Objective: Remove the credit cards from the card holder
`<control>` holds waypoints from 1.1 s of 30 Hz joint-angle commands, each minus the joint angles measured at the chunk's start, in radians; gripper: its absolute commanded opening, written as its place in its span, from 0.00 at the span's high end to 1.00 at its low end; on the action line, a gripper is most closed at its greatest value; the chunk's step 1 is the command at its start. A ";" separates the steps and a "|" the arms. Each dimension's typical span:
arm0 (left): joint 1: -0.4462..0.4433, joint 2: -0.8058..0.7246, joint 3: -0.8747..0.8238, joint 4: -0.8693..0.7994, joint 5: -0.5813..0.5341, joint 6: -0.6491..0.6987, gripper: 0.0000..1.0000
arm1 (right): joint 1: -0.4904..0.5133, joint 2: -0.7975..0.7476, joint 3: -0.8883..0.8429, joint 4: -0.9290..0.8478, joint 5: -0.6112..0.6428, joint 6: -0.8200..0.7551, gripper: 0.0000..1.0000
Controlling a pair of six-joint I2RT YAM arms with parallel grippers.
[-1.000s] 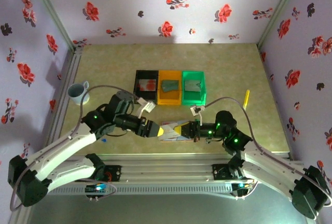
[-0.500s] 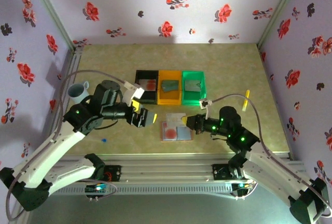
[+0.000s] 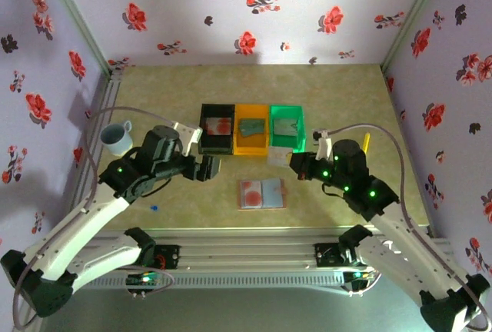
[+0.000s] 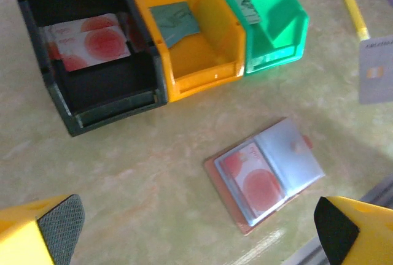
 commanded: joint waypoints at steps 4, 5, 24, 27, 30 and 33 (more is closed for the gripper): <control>0.007 -0.039 -0.026 0.020 -0.198 0.026 0.00 | -0.076 0.083 0.079 -0.097 0.077 -0.049 1.00; 0.006 -0.042 -0.031 0.019 -0.212 0.028 0.00 | -0.087 0.098 0.086 -0.095 0.077 -0.052 1.00; 0.005 -0.015 -0.045 0.004 -0.265 0.033 0.00 | -0.172 0.592 0.302 0.064 0.110 -0.123 1.00; 0.006 -0.013 -0.044 0.001 -0.266 0.035 0.00 | -0.183 0.672 0.342 0.093 0.119 -0.125 1.00; 0.006 -0.014 -0.043 0.000 -0.273 0.036 0.00 | -0.198 0.754 0.385 0.116 0.098 -0.131 1.00; 0.006 -0.013 -0.044 -0.003 -0.281 0.037 0.00 | -0.213 0.838 0.444 0.118 0.067 -0.134 1.00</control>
